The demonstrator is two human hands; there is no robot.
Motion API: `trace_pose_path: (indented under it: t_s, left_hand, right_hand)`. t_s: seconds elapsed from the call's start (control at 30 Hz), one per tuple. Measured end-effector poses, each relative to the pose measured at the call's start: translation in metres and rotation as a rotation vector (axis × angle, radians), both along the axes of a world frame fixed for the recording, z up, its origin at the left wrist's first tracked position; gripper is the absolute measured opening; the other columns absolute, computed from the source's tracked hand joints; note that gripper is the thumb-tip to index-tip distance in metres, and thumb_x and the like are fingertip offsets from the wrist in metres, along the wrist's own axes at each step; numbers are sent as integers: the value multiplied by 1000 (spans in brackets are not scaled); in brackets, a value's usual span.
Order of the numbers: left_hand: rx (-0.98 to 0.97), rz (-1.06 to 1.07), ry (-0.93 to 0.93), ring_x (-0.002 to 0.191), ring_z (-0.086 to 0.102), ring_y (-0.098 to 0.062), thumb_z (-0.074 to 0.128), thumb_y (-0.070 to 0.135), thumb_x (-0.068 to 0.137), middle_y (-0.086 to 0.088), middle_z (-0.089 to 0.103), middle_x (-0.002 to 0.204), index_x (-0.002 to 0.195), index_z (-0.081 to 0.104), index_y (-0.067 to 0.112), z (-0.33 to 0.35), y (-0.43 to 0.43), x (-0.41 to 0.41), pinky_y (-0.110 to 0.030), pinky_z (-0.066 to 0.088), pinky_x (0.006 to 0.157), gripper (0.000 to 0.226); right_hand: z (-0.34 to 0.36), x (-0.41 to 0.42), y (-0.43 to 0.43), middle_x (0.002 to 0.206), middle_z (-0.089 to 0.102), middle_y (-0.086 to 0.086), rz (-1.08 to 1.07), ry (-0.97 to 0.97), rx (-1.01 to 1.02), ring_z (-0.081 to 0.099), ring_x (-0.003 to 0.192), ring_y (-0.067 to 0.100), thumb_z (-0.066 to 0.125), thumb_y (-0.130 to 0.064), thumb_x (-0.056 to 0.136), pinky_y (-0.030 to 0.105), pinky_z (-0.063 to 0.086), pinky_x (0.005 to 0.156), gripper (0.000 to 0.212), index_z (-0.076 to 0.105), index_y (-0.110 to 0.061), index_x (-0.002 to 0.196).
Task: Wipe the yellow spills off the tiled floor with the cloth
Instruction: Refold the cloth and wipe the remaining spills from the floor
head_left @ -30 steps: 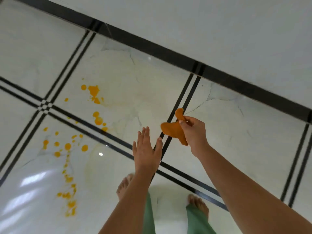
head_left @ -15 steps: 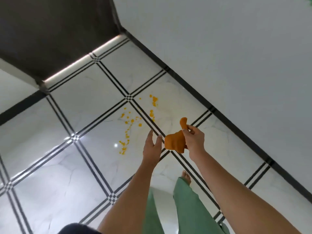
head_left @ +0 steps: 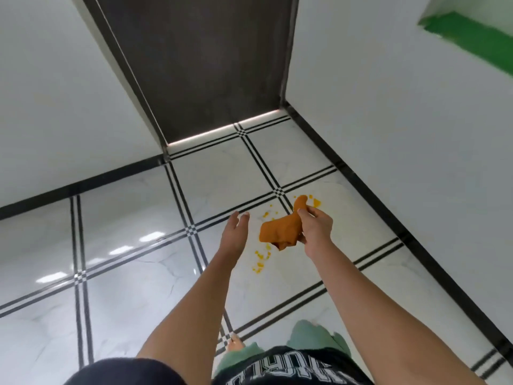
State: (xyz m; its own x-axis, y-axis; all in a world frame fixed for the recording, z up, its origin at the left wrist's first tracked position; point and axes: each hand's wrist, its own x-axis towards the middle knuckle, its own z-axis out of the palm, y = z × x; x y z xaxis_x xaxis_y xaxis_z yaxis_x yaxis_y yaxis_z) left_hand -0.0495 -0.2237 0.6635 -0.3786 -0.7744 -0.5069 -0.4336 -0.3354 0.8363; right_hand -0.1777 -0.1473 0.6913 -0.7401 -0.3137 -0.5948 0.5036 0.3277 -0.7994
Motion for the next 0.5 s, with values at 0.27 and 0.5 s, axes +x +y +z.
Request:
trace_pose_path:
  t_s: [0.27,0.5]
  left_hand:
    - [-65,-48,46,137,29,-25,32,41,99,-7,29,151,146,24,15,26,-106,36,-35,26,107,55]
    - [-129,-140,18,137,29,-26,29,45,98,-6,28,152,145,25,17,33,-222,18,-40,27,108,55]
  right_hand:
    - [24,43,-114,111,62,11,31,48,-69,58,102,30,64,-28,87,54,52,84,27,64,-12,108]
    - [19,30,-225,106,62,10,-19,56,-89,57,101,30,64,-31,87,53,51,88,25,65,-13,105]
